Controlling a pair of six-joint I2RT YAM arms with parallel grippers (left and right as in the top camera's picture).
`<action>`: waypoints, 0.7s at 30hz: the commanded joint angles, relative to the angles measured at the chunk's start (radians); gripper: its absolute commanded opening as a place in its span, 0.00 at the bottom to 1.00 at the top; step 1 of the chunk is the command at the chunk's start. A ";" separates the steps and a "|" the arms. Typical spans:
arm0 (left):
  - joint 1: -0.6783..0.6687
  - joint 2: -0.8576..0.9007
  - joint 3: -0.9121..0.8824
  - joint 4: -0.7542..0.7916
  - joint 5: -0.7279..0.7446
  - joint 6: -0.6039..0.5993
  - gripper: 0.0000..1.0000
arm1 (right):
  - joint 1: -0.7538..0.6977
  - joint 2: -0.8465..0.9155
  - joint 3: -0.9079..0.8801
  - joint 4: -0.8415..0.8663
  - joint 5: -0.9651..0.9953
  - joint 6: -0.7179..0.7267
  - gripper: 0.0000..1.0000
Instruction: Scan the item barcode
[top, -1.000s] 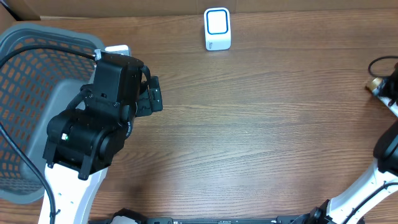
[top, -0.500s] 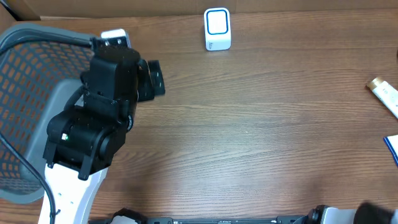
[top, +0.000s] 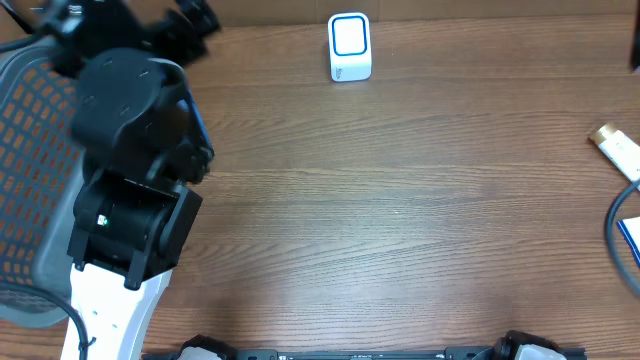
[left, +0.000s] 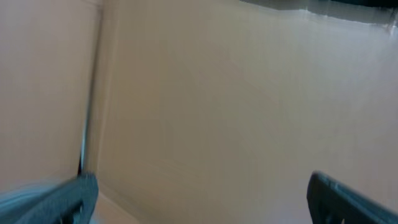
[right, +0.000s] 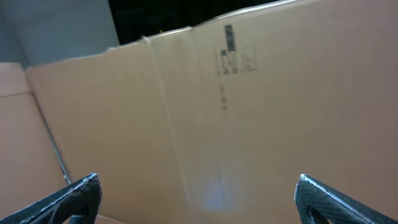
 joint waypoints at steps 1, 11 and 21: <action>0.003 -0.007 0.012 0.122 -0.057 0.363 1.00 | 0.043 -0.105 -0.123 0.057 0.081 0.000 1.00; 0.037 -0.095 -0.031 -0.014 -0.011 0.681 1.00 | 0.095 -0.197 -0.355 0.185 0.158 0.001 1.00; 0.301 -0.520 -0.323 -0.166 0.196 0.473 1.00 | 0.198 -0.285 -0.507 0.209 0.158 0.000 1.00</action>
